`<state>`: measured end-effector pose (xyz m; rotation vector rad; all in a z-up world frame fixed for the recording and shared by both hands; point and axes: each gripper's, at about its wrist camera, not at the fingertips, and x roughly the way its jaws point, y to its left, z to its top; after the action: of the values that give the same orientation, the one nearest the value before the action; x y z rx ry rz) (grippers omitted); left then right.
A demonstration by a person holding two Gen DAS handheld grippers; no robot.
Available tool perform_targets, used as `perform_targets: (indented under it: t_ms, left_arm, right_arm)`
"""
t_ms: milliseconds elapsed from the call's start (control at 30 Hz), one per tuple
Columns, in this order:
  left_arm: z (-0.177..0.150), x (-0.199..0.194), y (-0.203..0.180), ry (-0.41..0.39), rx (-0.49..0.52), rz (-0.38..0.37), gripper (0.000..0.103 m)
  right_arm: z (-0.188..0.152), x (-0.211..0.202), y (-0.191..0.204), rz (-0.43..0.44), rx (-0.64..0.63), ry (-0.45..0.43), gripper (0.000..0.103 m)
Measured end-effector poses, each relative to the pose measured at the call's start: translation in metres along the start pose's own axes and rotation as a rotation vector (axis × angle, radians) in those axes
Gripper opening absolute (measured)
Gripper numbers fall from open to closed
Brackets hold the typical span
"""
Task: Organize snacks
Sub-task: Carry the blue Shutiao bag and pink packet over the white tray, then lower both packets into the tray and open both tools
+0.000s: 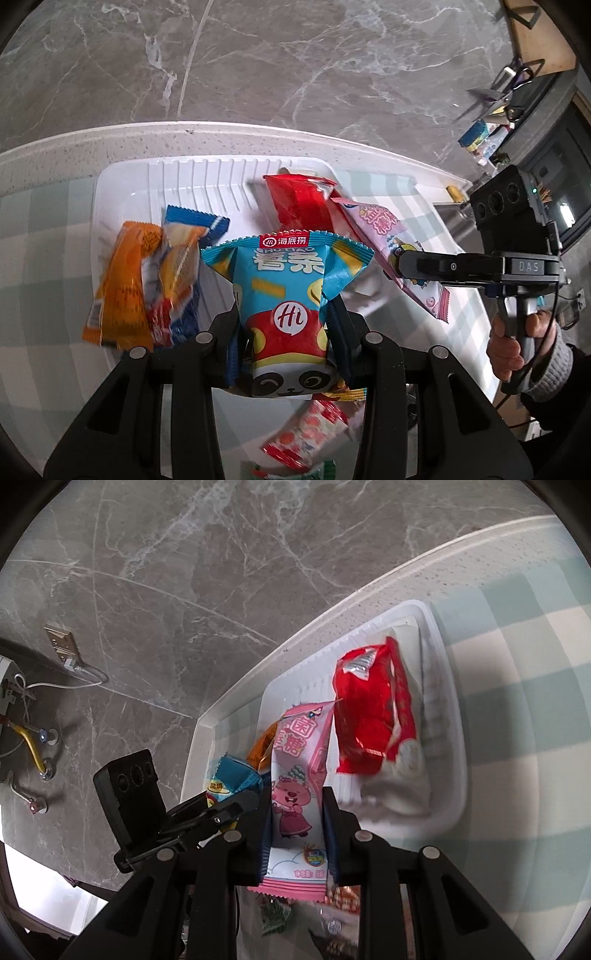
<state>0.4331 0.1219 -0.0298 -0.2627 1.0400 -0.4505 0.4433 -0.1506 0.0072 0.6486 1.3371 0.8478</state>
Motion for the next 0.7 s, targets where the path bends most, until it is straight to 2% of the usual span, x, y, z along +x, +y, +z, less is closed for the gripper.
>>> perform_targets:
  t_ms: [500,700]
  left_arm:
    - [0.026,0.038,0.019,0.018,-0.010,0.066,0.037]
    - [0.027,0.053,0.014,0.033,0.036,0.142,0.038]
  right_arm:
    - [0.036,0.042,0.002,-0.061,0.000,0.012,0.029]
    - [0.039,0.051,0.000,-0.083,0.001,0.020,0.034]
